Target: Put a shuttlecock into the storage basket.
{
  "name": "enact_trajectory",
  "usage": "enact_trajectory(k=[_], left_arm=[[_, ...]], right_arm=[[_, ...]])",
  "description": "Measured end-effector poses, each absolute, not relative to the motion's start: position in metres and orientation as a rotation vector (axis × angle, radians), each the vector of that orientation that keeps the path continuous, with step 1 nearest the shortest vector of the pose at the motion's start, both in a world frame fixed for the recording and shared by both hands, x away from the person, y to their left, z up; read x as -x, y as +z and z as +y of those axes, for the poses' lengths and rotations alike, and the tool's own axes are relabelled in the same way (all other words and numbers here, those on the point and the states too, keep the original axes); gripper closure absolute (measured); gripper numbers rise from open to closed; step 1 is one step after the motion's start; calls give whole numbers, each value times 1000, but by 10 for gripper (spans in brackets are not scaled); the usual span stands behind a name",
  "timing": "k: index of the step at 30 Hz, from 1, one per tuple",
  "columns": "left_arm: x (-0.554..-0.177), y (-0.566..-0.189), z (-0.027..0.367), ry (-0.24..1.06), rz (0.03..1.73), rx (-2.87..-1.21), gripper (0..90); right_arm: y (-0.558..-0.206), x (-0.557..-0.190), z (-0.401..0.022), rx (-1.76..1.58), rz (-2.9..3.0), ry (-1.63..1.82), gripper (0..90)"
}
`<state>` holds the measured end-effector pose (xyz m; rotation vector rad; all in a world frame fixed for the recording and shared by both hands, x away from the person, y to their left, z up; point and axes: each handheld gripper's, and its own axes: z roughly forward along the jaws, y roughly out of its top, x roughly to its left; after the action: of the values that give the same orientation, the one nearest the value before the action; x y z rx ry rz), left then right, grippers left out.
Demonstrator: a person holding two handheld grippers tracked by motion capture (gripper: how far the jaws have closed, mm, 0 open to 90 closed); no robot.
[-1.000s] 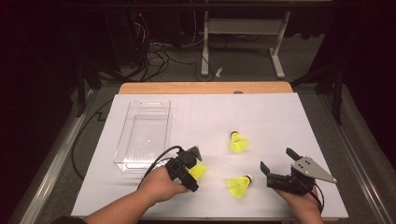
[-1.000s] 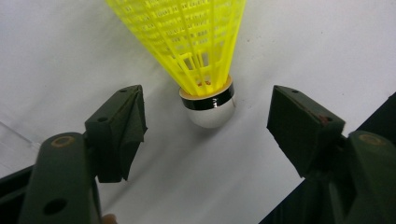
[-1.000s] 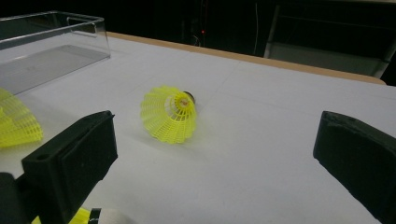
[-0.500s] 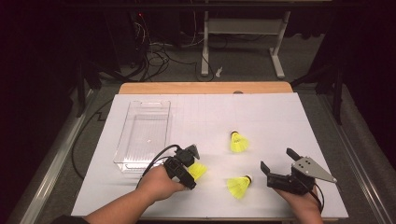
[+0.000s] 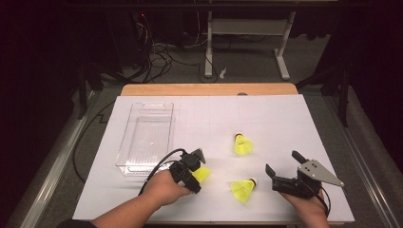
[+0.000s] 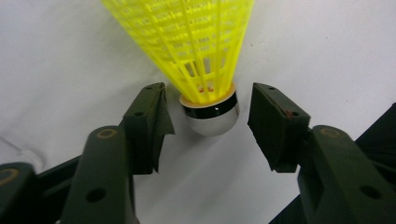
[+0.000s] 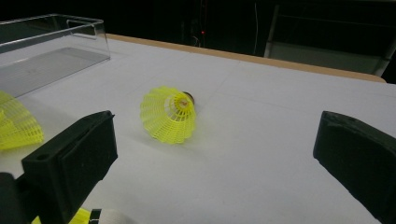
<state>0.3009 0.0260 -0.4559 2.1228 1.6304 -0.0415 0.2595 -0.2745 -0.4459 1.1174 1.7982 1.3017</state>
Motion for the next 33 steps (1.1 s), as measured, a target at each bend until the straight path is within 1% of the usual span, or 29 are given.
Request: enact_trajectory(k=[3, 6, 8, 10, 13, 23, 25, 28, 33], left_arm=[[-299, -458, 25, -37, 1615, -2153, 493], [-300, -458, 24, -29, 1624, -2138, 551], [-301, -458, 26, -29, 1620, -2131, 618], [-300, -457, 26, -15, 1600, -2136, 628], [-301, -455, 27, -8, 1593, -2127, 632], [-297, -439, 31, -44, 1532, -2156, 636], [-297, -431, 34, -45, 1488, -2174, 636], [-299, -423, 37, -52, 1502, -2150, 636], [-298, -410, 39, -79, 1476, -2180, 636]], right_arm=[[-446, -260, -275, -1119, 1799, 1300, 2], [-447, -261, -274, -1123, 1805, 1297, 3], [-447, -261, -273, -1120, 1806, 1295, 2], [-447, -261, -273, -1121, 1807, 1292, 2], [-447, -260, -273, -1122, 1806, 1289, 2], [-447, -261, -273, -1126, 1806, 1285, 2], [-447, -261, -274, -1129, 1806, 1285, 2], [-447, -261, -274, -1128, 1807, 1280, 2], [-447, -260, -274, -1125, 1804, 1283, 2]])
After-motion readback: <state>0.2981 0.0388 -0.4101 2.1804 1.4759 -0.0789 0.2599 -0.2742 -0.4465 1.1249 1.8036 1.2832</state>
